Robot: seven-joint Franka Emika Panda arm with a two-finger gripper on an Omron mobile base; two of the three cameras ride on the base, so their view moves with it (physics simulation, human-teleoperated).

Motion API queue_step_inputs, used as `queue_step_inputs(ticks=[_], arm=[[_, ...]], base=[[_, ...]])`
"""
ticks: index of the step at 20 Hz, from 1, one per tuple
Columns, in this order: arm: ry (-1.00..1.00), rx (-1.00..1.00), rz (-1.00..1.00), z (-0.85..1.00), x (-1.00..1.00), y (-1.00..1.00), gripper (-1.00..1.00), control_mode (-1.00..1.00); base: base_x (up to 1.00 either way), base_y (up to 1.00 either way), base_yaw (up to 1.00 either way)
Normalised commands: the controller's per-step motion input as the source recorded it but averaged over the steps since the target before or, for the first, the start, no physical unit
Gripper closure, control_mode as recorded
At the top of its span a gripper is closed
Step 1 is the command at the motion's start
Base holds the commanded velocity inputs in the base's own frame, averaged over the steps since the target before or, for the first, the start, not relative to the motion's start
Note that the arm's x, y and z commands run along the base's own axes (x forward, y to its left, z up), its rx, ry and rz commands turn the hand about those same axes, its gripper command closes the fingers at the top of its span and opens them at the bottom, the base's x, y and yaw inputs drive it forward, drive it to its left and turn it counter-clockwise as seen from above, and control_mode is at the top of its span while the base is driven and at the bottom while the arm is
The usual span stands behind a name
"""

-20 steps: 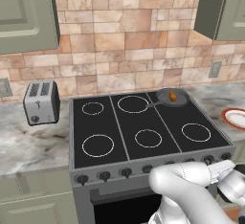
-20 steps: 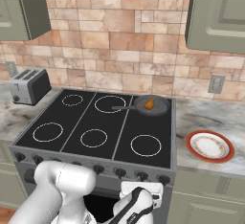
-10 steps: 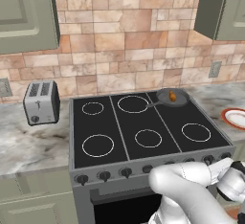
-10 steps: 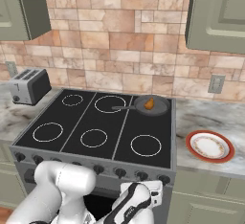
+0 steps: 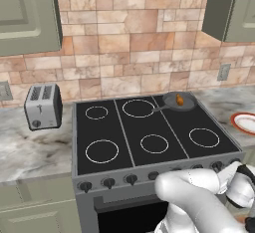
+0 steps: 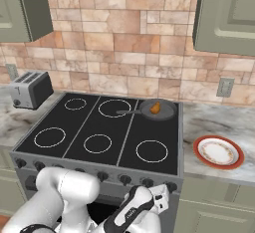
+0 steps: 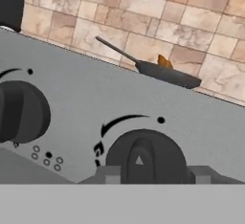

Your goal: Pick the croissant and place it on the pan. Then turn on the stove to warm the croissant.

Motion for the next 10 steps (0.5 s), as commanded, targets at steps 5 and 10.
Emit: queue_step_inputs(ticks=[5,10], arm=[[0.08,-0.23,0.08,0.19,0.00,0.28,1.00,-1.00],[0.10,-0.24,0.11,0.12,0.00,0.30,1.00,-1.00]], base=[[0.00,0.00,0.00],[0.00,0.00,0.00]])
